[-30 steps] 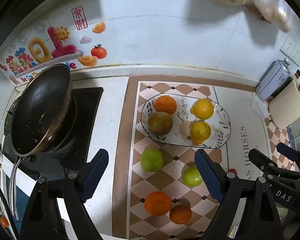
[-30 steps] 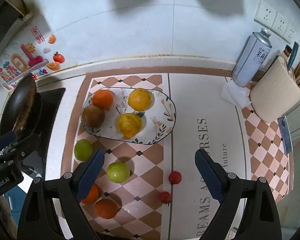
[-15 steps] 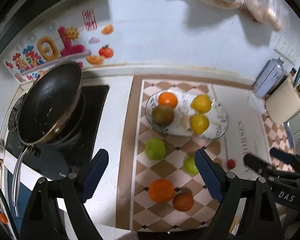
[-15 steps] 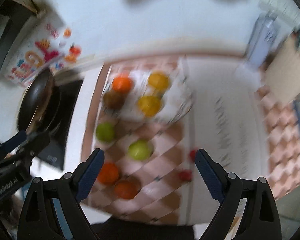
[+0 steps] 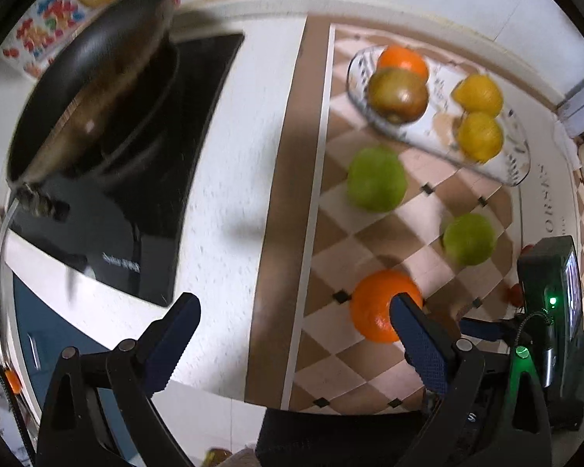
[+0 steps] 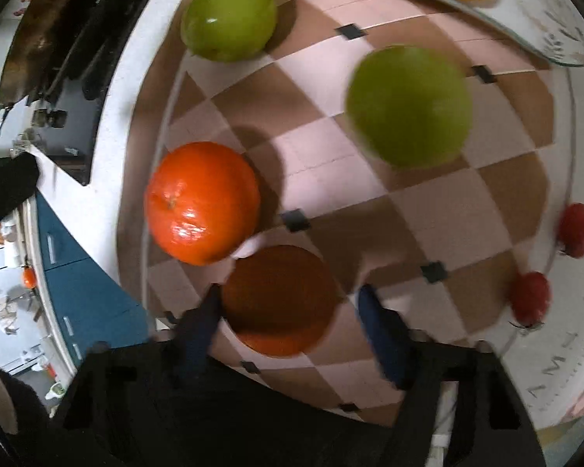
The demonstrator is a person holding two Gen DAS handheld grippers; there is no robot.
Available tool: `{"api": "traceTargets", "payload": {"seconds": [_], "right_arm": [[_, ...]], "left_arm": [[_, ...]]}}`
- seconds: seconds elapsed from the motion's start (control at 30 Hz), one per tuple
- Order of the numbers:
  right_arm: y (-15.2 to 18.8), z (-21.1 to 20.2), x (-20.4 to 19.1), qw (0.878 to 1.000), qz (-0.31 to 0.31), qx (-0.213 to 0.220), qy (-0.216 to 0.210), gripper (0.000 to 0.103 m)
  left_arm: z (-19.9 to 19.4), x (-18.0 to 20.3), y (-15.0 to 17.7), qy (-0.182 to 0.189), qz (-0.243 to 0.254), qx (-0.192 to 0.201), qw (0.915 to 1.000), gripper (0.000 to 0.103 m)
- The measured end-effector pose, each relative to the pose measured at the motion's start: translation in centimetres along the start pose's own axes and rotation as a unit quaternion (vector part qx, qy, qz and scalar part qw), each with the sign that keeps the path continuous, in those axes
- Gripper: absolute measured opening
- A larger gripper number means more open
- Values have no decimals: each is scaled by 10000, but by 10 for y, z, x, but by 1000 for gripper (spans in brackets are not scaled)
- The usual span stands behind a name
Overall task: Organize fruits
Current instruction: 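Grasp an orange with the left tool while the right tool grasps a dark orange, then place the orange on the plate while the right tool places the dark orange there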
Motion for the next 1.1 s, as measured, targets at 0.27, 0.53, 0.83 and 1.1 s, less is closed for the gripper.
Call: {"api": "traceTargets", "payload": {"seconds": [0.27,0.53,0.83,1.1], "right_arm": [[11,-32,36,9971,204,417,606,60],[10,-46,65,9953,709,616,245,61],[16,-54,79,9941,724,795,161,60],[8,-114,79,9805,993,1658,-352,60]], "left_arm": [[28,35,3,540,251,-563,9966,99],[62,87,9,469,993,-733,9912,79],[62,100,14,518,1027,-541,9919,62],[-1,102,-13,918,925,-69,9915,62]]}}
Point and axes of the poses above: each gripper's, at about its wrist camera, not at the fingertips, and z roughly the way its jaws point, x to its right, y to its underside, the point moved 3 cm from there along z, roughly the way its jaws point, and after that the axes turned 11 degrees about -y, right-handed, at the moved point
